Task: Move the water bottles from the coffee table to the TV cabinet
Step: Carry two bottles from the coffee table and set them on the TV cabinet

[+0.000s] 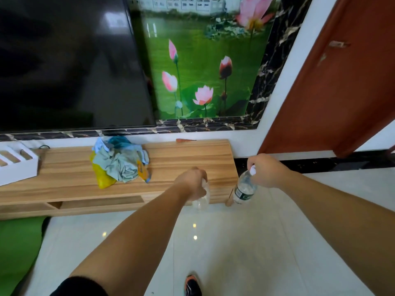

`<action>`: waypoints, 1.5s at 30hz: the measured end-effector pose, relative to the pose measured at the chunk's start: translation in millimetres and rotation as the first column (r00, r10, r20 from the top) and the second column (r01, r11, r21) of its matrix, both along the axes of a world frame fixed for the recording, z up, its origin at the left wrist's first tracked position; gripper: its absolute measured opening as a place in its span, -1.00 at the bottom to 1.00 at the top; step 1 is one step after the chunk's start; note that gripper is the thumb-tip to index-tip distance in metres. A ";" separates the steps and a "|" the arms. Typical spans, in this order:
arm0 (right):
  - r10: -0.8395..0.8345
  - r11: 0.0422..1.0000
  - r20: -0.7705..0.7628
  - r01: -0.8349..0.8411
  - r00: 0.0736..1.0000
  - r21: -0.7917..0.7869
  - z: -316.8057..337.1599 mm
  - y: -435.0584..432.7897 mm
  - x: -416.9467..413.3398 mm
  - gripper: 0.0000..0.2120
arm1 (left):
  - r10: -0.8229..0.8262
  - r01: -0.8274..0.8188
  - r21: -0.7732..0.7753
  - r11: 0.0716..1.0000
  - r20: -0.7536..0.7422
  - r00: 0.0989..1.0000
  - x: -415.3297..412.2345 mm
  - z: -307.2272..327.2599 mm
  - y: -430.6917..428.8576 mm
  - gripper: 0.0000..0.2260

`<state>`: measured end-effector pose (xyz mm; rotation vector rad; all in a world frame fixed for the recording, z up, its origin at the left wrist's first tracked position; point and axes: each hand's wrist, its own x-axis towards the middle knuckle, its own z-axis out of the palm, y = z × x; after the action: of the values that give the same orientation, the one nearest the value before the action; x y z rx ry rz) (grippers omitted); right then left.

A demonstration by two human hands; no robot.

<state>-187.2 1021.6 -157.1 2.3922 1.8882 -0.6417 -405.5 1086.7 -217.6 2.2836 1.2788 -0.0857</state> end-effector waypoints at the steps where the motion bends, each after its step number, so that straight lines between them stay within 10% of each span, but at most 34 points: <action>1: 0.007 1.000 0.004 -0.007 1.000 -0.021 0.2 10.8 3.4 -0.81 | 0.003 -0.003 0.005 1.000 0.013 1.000 7.1 0.7 10.2 -0.67; 45: 0.233 0.959 -0.033 -0.235 0.972 -0.160 -79.0 388.4 168.9 -0.83 | 0.309 -0.308 -0.089 0.947 0.001 0.951 160.5 -41.4 330.7 -0.68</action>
<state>-18.3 1409.9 -236.1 2.0321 1.9968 -0.7613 -244.9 1417.4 -259.0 1.9803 1.5762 -0.0142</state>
